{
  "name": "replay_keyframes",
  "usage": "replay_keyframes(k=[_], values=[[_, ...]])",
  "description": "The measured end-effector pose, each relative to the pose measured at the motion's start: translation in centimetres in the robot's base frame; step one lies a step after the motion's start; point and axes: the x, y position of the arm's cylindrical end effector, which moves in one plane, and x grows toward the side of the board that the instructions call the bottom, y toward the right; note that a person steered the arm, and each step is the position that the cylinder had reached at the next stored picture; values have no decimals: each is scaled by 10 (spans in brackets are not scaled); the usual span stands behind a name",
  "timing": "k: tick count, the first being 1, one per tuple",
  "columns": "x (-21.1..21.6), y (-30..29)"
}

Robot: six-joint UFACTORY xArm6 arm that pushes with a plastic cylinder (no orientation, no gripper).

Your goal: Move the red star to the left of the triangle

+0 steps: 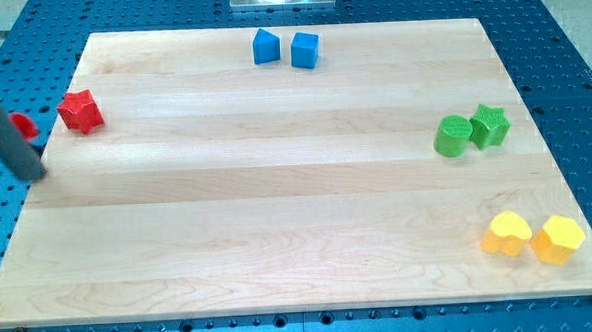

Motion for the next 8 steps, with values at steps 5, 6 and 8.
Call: replay_keyframes(k=[5,6,8], values=[[-114,154],[-118,131],[-97,117]])
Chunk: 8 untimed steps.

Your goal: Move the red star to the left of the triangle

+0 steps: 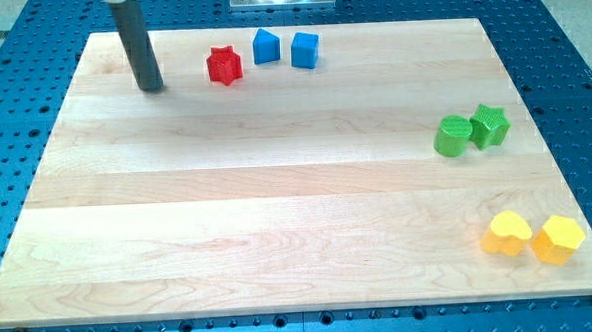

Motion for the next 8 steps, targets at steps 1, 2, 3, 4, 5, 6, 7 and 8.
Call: replay_keyframes(k=[1,2,3,4,5,6,7,8], values=[[34,46],[31,106],[-4,78],[-15,76],[2,80],[-6,101],[-38,82],[-44,76]])
